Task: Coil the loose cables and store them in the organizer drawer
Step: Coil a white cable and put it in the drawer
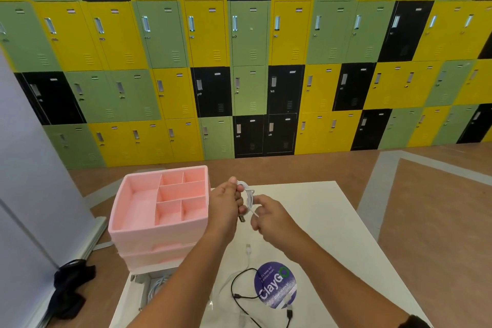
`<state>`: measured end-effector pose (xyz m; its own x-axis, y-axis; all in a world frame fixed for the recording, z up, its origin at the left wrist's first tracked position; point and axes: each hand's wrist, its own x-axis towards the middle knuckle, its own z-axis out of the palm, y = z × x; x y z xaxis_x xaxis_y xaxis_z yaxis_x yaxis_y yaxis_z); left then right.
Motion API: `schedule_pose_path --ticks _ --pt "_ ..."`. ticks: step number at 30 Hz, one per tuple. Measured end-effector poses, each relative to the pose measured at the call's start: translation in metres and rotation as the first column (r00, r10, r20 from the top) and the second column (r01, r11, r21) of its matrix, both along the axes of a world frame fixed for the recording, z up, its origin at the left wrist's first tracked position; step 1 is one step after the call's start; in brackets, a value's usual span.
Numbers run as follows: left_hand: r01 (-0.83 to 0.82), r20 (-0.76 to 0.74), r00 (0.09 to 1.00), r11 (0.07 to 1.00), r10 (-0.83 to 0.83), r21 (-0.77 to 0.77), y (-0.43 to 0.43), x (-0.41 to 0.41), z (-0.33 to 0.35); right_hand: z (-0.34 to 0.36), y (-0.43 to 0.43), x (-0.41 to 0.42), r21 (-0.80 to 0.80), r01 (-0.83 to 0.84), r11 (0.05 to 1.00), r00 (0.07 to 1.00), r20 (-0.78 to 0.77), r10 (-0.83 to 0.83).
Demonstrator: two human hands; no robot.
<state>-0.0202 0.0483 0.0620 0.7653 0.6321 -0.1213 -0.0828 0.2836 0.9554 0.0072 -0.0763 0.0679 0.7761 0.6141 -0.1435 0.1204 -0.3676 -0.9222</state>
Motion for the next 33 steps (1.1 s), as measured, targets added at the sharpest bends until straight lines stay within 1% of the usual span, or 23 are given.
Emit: schedule_pose_path --ticks 3,6,9,11,13,15,18,20,22,25,28,31,33 --pt "0.011 0.007 1.000 0.999 -0.011 -0.050 0.001 -0.001 0.003 -0.005 0.001 -0.002 0.045 0.056 0.997 0.995 0.079 -0.060" --pt "-0.004 0.044 0.999 0.993 0.009 -0.121 0.001 -0.003 0.007 -0.007 -0.002 -0.003 0.076 0.011 0.997 0.993 0.113 -0.019" --pt "-0.022 0.078 0.996 0.989 0.034 -0.149 0.001 -0.002 0.010 -0.008 0.000 -0.001 0.081 -0.018 0.997 0.991 0.134 0.007" --pt "-0.036 0.095 0.994 0.988 0.051 -0.150 0.000 0.000 0.010 -0.009 0.003 -0.002 0.082 -0.019 0.996 0.994 0.113 0.010" --pt "-0.056 0.103 0.992 0.987 0.073 -0.151 -0.004 0.001 0.009 -0.011 0.006 -0.004 0.090 -0.005 0.996 1.000 0.031 0.002" --pt "-0.049 0.118 0.990 0.977 0.075 -0.209 -0.006 0.002 0.007 -0.011 0.009 -0.006 0.129 0.050 0.990 0.999 -0.025 -0.047" --pt "-0.039 0.123 0.989 0.952 0.080 -0.305 -0.004 0.002 0.004 -0.012 0.012 -0.002 0.179 0.150 0.972 0.987 0.025 -0.157" --pt "-0.030 0.104 0.992 0.941 0.069 -0.337 -0.001 0.001 0.001 -0.011 0.011 0.002 0.167 0.175 0.970 0.980 0.060 -0.187" --pt "0.008 0.086 0.996 0.938 0.023 -0.345 0.002 -0.001 -0.002 -0.008 0.008 0.006 0.157 0.191 0.969 0.976 0.070 -0.204" --pt "0.145 0.034 0.989 0.933 -0.142 -0.328 0.010 -0.010 -0.005 -0.002 0.002 0.016 0.161 0.218 0.963 0.975 0.010 -0.222" --pt "0.260 -0.045 0.959 0.929 -0.280 -0.262 0.020 -0.017 -0.007 0.001 -0.005 0.026 0.116 0.207 0.971 0.975 0.058 -0.214" --pt "0.338 -0.141 0.927 0.938 -0.347 -0.082 0.025 -0.021 -0.003 0.005 -0.006 0.031 0.023 0.135 0.991 0.982 0.130 -0.137" --pt "0.409 -0.195 0.901 0.908 -0.388 0.084 0.025 -0.023 0.001 0.008 -0.007 0.030 -0.039 0.086 0.996 0.982 0.172 -0.078"
